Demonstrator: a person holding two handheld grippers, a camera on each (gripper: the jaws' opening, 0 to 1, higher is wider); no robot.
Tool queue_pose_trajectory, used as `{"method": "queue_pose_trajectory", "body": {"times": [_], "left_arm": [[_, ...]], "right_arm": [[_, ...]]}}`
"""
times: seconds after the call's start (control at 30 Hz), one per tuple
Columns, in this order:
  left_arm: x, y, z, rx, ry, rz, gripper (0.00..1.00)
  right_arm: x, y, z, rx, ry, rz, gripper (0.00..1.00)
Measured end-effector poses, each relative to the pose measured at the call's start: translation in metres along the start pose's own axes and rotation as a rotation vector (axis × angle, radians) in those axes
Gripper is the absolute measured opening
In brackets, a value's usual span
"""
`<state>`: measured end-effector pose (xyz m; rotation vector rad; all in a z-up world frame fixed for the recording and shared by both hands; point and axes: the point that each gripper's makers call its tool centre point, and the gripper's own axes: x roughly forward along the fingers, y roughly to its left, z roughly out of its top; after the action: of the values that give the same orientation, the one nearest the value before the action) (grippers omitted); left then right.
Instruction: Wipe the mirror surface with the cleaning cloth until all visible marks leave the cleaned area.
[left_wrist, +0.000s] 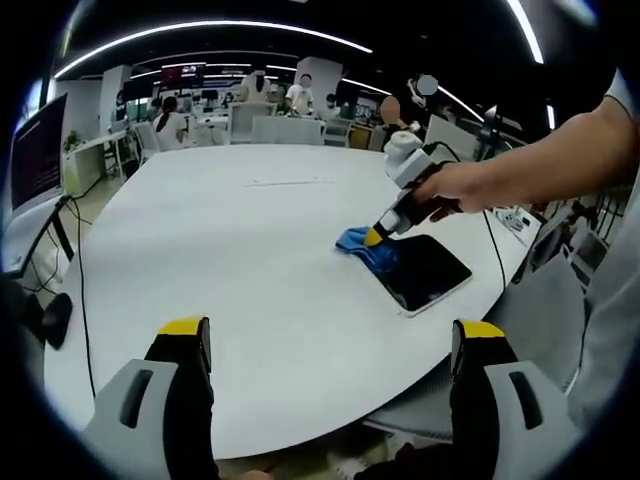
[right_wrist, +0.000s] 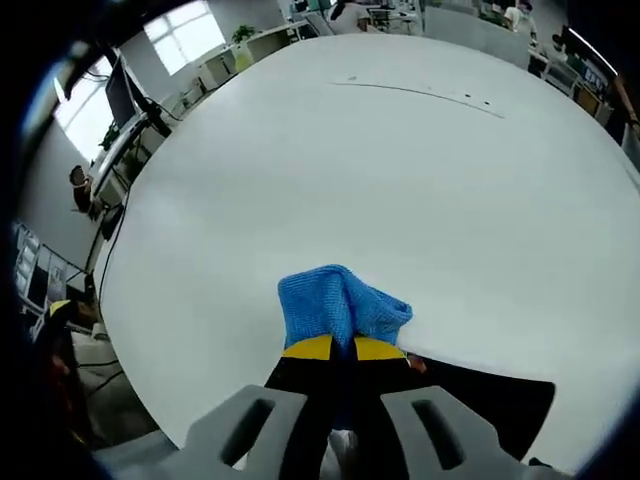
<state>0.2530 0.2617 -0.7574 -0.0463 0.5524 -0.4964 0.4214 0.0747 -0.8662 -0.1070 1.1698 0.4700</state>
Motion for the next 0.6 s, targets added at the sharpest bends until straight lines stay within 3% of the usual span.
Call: {"method": "queue_pose_trajectory", "body": {"times": [0.13, 0.33, 0.6], "left_arm": [[0.003, -0.004, 0.004, 0.029, -0.013, -0.002, 0.99], [0.009, -0.007, 0.014, 0.04, -0.026, -0.012, 0.99], [0.012, -0.007, 0.016, 0.046, -0.027, -0.013, 0.99]], "right_arm": [[0.005, -0.002, 0.002, -0.038, 0.003, -0.001, 0.0], [0.001, -0.002, -0.001, -0.013, 0.004, 0.02, 0.0], [-0.006, -0.011, -0.005, 0.001, 0.002, 0.015, 0.0]]}}
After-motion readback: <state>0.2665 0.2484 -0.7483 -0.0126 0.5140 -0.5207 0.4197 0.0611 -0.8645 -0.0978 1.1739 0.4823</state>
